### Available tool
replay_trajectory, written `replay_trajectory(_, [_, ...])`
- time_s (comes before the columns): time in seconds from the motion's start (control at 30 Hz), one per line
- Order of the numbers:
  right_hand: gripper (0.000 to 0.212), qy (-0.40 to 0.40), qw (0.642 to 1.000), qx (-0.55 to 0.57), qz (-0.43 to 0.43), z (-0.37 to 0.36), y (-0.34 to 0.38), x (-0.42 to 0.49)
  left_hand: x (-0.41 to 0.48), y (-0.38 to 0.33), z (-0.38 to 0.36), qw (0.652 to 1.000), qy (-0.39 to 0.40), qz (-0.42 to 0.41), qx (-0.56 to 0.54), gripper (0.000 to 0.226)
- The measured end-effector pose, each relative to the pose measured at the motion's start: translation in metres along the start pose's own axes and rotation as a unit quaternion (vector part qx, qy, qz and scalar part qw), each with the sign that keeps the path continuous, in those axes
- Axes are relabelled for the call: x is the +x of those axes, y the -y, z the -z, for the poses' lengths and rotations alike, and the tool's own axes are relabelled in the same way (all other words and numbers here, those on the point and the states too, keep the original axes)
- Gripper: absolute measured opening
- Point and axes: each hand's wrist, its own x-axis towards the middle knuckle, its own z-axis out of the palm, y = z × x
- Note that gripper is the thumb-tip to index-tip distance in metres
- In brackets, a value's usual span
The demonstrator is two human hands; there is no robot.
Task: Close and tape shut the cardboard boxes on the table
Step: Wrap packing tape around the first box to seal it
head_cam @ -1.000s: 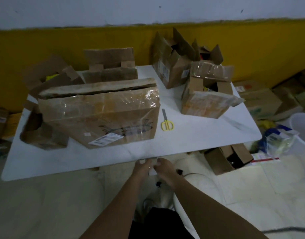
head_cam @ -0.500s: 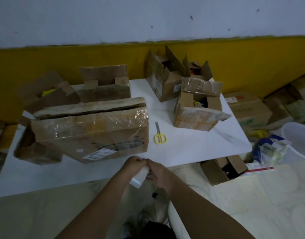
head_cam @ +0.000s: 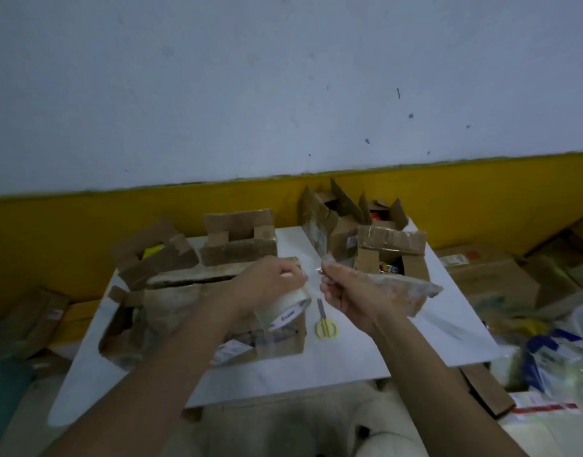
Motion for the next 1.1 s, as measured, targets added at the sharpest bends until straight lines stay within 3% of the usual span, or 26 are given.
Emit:
replay_trajectory(0.17, [0.023, -0.053, 0.988, -0.122, 0.082, -0.028, 0.019, 0.023, 0.017, 0.011, 0.050, 0.993, -0.091, 0.003, 0.071, 0.045])
replay_trajectory(0.33, [0.022, -0.122, 0.971, -0.187, 0.084, -0.036, -0.005, 0.047, 0.037, 0.034, 0.049, 0.980, -0.098, -0.014, 0.174, 0.034])
replay_trajectory(0.5, [0.024, -0.224, 0.923, -0.299, 0.095, -0.027, -0.030, 0.066, 0.058, 0.049, 0.023, 0.979, -0.102, 0.016, 0.177, 0.030])
replay_trajectory(0.77, [0.024, -0.280, 0.917, -0.277, 0.061, -0.024, -0.042, 0.083, 0.079, 0.049, 0.009, 0.975, -0.132, 0.065, 0.164, 0.040])
replay_trajectory(0.97, [0.032, -0.299, 0.890, -0.338, 0.063, -0.025, -0.056, 0.090, 0.084, 0.053, 0.006, 0.971, -0.140, 0.059, 0.183, 0.042])
replay_trajectory(1.1, [0.028, -0.297, 0.880, -0.370, -0.019, -0.015, -0.076, 0.093, 0.084, 0.056, 0.004, 0.976, -0.133, 0.062, 0.161, 0.048])
